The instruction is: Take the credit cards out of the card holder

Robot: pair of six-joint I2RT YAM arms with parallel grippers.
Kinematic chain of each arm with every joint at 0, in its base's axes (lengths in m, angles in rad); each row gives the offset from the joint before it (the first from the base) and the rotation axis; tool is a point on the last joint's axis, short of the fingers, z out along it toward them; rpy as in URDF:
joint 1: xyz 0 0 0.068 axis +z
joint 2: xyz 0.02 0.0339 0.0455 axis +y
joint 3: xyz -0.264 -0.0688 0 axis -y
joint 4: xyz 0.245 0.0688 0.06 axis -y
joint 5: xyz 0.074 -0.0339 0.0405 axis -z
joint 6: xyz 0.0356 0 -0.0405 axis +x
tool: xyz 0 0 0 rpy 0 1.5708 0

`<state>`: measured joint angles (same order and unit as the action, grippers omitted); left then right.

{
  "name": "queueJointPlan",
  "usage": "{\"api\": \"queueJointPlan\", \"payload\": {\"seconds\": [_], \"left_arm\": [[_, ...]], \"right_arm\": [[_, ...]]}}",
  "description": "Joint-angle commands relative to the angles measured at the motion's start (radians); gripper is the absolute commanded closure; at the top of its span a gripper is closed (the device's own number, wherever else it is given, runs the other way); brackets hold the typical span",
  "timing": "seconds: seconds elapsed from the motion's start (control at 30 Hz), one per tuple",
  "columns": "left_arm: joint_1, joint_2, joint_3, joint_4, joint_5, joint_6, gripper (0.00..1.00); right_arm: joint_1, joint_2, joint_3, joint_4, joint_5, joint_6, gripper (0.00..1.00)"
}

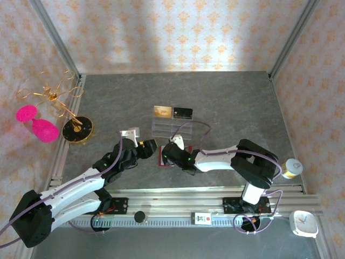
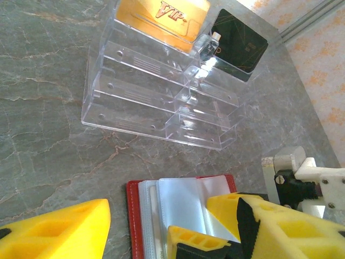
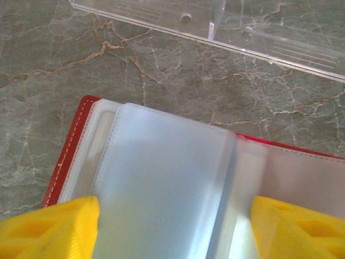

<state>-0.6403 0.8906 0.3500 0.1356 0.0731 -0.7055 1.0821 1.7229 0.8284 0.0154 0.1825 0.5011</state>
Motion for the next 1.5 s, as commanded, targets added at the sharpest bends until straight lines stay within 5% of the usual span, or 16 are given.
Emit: {"api": "queueJointPlan", "payload": {"seconds": [0.0, 0.33, 0.4, 0.5, 0.57, 1.13, 1.47], "left_arm": [[0.008, 0.006, -0.009, 0.023, 0.031, 0.018, 0.35], [0.008, 0.118, -0.035, 0.147, 0.176, -0.017, 0.45], [0.008, 0.14, -0.038, 0.162, 0.188, -0.031, 0.46], [0.008, 0.14, -0.033, 0.155, 0.18, -0.037, 0.46], [0.009, 0.125, -0.03, 0.143, 0.165, -0.035, 0.44], [0.019, 0.077, -0.023, 0.081, 0.126, -0.009, 0.41], [0.021, 0.08, -0.034, 0.096, 0.138, -0.012, 0.41]], "right_arm": [[0.007, 0.038, 0.01, -0.045, -0.005, -0.001, 0.31], [0.007, 0.004, -0.052, 0.006, 0.015, 0.019, 0.74], [0.007, 0.0, -0.056, 0.013, 0.009, 0.016, 0.69], [0.006, -0.023, -0.061, 0.028, -0.01, 0.008, 0.36], [0.007, -0.041, -0.06, 0.039, -0.022, 0.002, 0.26], [0.018, -0.002, -0.034, 0.039, -0.088, -0.023, 0.18], [0.018, 0.059, -0.019, 0.02, -0.118, -0.027, 0.21]]}}
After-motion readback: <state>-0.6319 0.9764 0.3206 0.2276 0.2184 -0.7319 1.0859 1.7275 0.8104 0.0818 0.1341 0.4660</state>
